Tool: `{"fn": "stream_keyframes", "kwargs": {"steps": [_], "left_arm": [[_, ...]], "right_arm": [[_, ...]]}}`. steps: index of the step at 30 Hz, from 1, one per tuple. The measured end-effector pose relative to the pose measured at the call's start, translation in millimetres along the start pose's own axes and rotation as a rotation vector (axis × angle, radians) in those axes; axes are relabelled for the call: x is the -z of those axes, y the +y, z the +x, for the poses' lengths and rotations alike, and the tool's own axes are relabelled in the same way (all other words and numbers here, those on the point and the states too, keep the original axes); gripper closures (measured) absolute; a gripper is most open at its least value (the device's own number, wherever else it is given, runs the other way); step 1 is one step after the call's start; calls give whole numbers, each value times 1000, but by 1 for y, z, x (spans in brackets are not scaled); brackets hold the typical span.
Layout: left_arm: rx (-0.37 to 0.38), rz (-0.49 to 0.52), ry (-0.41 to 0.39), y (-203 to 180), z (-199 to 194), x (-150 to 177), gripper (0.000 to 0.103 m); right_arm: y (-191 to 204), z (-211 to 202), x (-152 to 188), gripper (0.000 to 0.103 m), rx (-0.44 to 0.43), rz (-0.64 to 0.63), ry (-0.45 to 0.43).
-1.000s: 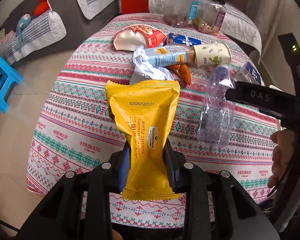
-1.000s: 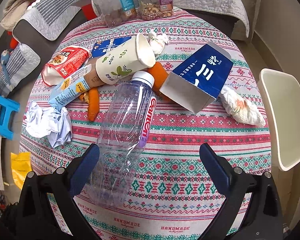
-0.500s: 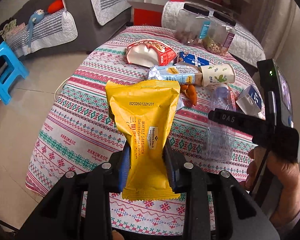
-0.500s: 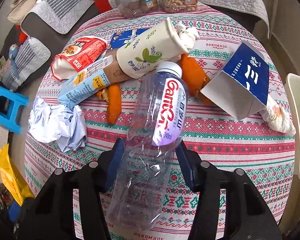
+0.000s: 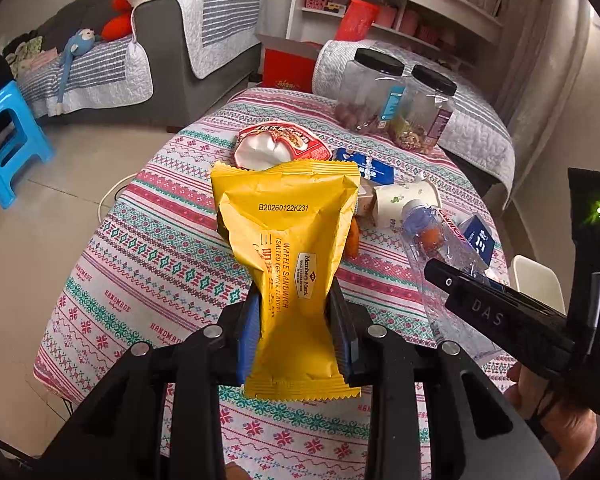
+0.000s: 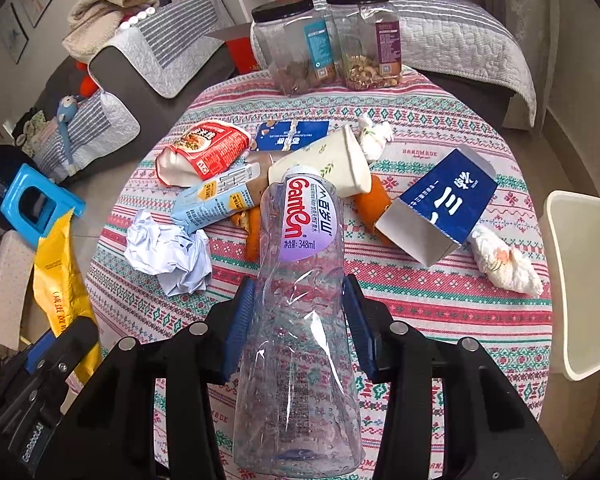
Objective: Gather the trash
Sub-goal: 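Grasp the clear plastic bottle with the right tool while the left holds the packet, then carry the bottle to the white wastebasket and open the right tool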
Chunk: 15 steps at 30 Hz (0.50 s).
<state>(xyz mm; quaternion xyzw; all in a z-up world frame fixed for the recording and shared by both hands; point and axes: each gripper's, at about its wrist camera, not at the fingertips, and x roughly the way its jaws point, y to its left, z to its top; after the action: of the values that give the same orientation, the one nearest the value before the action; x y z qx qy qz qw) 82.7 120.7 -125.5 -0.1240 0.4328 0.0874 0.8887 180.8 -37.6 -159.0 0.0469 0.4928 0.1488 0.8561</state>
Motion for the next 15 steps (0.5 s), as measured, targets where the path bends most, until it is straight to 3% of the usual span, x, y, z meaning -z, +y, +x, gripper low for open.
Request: {"fn": "stream_keyframes", "kwargs": {"steps": [15], "left_arm": [[87,90,-66,-62,0,-2,72]], "right_arm": [[-60,-73,-3,60,64,50,-191]]}}
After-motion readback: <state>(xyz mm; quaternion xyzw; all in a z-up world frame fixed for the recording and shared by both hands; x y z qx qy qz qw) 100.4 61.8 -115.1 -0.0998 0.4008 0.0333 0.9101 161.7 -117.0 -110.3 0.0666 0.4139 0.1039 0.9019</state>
